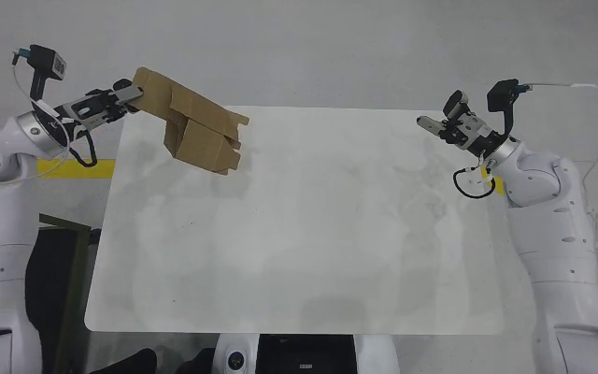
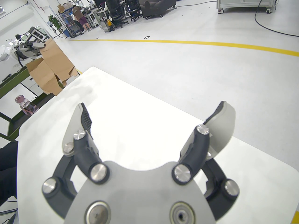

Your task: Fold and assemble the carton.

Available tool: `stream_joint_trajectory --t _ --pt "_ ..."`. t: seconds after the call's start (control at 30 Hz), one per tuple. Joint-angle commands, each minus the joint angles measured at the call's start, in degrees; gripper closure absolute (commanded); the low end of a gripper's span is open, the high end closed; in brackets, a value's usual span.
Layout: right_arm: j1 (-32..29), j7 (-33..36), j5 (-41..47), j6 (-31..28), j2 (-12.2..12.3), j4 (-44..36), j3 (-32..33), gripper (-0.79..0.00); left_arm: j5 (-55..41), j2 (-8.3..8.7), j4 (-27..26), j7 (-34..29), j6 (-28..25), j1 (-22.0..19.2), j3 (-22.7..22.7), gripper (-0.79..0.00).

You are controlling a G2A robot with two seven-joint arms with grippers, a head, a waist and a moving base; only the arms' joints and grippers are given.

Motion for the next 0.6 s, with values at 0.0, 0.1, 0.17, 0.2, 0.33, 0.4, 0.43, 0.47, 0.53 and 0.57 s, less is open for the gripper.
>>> stream_joint_trajectory --t 0.0,0.1,0.17,0.2,0.33,0.4,0.43,0.47,0.53,0.57 --pt "0.0 0.0 0.0 0.0 0.0 0.0 0.0 -0.785 0.4 -0.34 -0.3 1.0 0.1 -2.3 1.9 0.000" --pt "0.0 0.0 0.0 0.0 0.0 0.0 0.0 -0.785 1.5 -0.89 -0.2 1.5 -0.1 -5.9 4.9 0.000" --pt "0.0 0.0 0.0 0.0 0.0 0.0 0.0 -0.785 2.3 -1.22 0.1 1.5 -0.3 -8.0 6.7 0.000" --pt "0.0 0.0 0.0 0.0 0.0 0.0 0.0 -0.785 2.4 -1.56 0.4 1.4 -0.6 -9.7 8.2 0.000" --pt "0.0 0.0 0.0 0.0 0.0 0.0 0.0 -0.785 2.7 -2.76 2.2 1.1 -1.4 -14.8 13.1 0.000" --pt "0.0 0.0 0.0 0.0 0.0 0.0 0.0 -0.785 2.2 -3.53 3.1 0.9 -2.0 -17.1 15.7 0.000" --pt "0.0 0.0 0.0 0.0 0.0 0.0 0.0 -0.785 2.0 -3.96 3.4 0.7 -2.4 -18.2 17.2 0.000" --pt "0.0 0.0 0.0 0.0 0.0 0.0 0.0 -0.785 1.8 -4.40 3.8 0.4 -2.8 -19.2 18.6 0.000" --pt "0.0 0.0 0.0 0.0 0.0 0.0 0.0 -0.785 1.6 -5.31 4.4 0.3 -3.5 -21.0 21.5 0.000" --pt "0.0 0.0 0.0 0.0 0.0 0.0 0.0 -0.785 1.4 -5.76 4.7 0.1 -3.9 -21.8 22.9 0.000"
